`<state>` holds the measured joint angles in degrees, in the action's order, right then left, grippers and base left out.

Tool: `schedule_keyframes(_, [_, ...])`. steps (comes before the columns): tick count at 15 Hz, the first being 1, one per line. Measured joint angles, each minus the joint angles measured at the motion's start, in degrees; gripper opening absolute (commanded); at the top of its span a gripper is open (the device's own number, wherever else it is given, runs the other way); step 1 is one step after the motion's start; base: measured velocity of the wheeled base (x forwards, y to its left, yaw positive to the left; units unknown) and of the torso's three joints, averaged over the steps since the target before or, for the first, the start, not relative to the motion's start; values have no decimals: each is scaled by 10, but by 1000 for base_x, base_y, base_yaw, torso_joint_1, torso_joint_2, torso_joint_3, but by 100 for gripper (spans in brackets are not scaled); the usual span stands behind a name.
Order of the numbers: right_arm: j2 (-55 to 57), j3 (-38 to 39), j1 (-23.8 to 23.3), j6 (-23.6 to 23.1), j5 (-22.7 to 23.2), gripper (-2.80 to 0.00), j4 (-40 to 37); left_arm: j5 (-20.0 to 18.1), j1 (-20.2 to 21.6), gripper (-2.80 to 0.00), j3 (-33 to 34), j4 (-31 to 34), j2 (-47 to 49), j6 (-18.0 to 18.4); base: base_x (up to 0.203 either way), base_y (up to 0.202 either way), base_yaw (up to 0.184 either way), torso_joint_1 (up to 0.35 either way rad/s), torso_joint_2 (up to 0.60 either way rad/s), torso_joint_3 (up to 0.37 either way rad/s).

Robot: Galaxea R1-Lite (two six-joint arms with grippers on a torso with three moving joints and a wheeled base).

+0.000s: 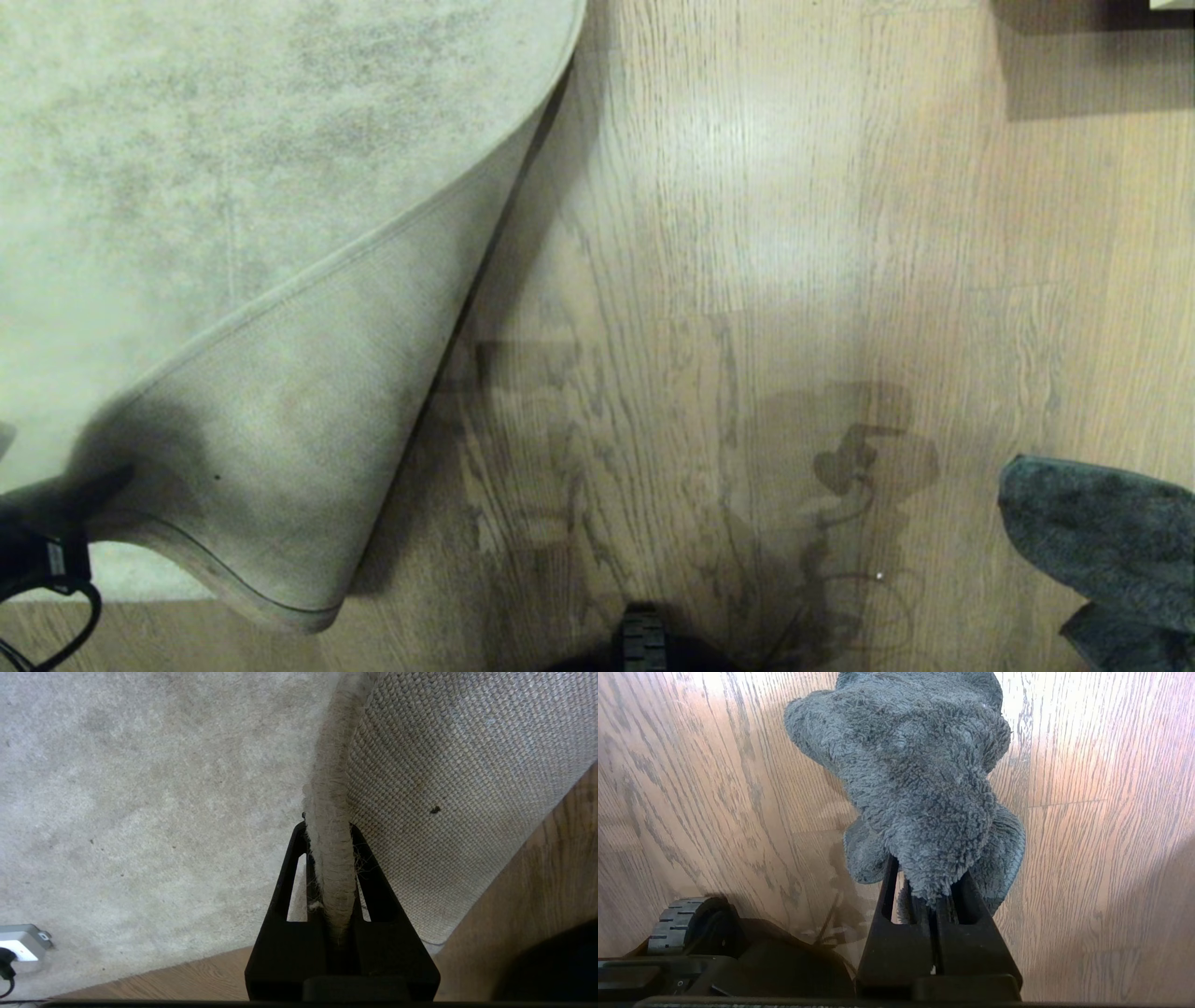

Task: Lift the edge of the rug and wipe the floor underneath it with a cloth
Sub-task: Lift up the carpet

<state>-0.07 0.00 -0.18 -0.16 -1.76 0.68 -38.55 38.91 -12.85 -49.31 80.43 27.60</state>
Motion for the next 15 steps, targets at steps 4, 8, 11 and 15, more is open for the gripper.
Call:
schedule_keyframes(4, [0, 0, 0, 0, 0, -280, 0, -1, -2, -280, -7, 0, 1, -2, 0, 0, 0, 0, 0, 0])
schedule_keyframes(8, [0, 0, 0, 0, 0, -280, 0, -1, -5, -280, -34, 0, 16, 1, 0, 0, 0, 0, 0, 0])
schedule_keyframes(11, [0, 0, 0, -2, 0, -280, 0, -1, -15, -280, -63, -17, 47, 3, 0, 0, 0, 0, 0, 0])
schedule_keyframes(15, [0, 0, 0, -33, 19, -280, 0, -1, -24, -280, -63, -120, 109, 1, 0, 0, 0, 0, 0, 0])
